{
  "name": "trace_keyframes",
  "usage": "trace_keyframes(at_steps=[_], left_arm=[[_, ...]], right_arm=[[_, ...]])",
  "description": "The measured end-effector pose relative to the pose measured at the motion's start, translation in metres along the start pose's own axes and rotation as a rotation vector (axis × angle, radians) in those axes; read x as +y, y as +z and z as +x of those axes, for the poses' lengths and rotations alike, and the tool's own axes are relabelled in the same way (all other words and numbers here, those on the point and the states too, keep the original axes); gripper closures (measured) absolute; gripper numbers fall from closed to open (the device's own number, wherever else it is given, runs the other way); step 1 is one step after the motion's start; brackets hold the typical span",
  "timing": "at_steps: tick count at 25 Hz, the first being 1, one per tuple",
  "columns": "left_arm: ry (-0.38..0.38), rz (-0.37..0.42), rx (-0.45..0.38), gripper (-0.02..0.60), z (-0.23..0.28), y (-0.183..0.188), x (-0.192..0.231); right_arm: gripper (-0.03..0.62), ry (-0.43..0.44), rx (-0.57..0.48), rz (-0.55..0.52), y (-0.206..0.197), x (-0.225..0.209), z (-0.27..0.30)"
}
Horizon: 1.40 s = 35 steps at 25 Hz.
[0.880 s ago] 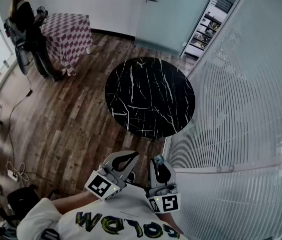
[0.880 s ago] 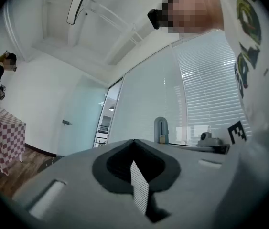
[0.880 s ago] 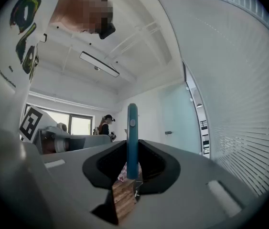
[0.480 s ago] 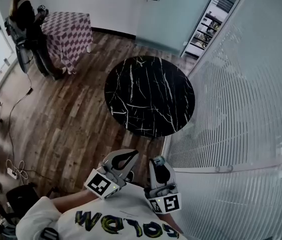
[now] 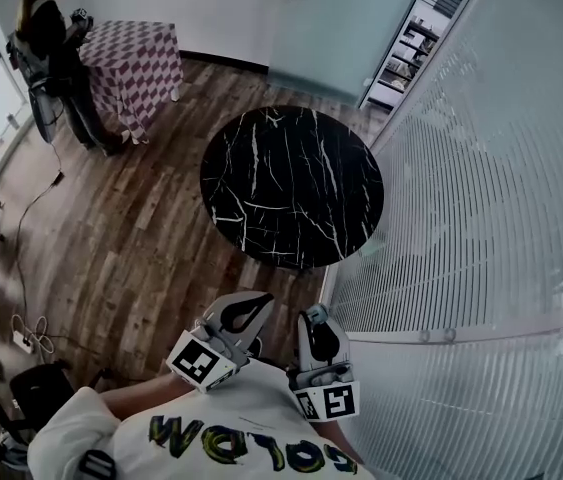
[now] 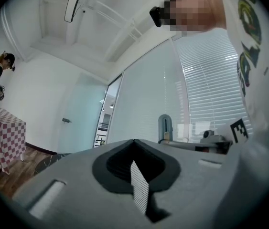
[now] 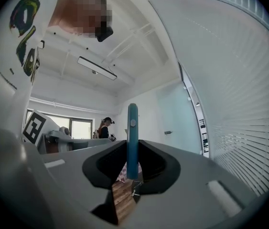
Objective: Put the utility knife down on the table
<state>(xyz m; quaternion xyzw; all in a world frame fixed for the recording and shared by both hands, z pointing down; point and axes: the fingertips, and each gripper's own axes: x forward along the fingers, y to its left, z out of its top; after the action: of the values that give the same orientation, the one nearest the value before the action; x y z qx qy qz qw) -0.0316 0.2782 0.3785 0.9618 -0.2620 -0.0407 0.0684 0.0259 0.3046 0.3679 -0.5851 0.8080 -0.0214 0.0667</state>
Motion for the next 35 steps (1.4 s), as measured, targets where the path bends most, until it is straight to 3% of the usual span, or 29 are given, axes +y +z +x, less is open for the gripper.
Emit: trace_keyframes(at_steps=[9, 19, 28, 35], left_arm=[[0.009, 0.018, -0.012, 0.581, 0.017, -0.002, -0.016], [0.012, 0.003, 0.003, 0.581, 0.03, -0.009, 0.002], [0.006, -0.015, -0.004, 0.581, 0.062, -0.008, 0.054], [-0.003, -0.015, 0.037, 0.581, 0.093, -0.011, 0.113]], right_arm=[[0.52, -0.001, 0.001, -0.003, 0.0, -0.023, -0.013], [0.52, -0.009, 0.022, 0.022, -0.013, -0.035, 0.004], [0.52, -0.02, 0.042, 0.016, -0.025, -0.053, 0.058], [0.519, -0.025, 0.052, 0.026, -0.035, -0.071, 0.121]])
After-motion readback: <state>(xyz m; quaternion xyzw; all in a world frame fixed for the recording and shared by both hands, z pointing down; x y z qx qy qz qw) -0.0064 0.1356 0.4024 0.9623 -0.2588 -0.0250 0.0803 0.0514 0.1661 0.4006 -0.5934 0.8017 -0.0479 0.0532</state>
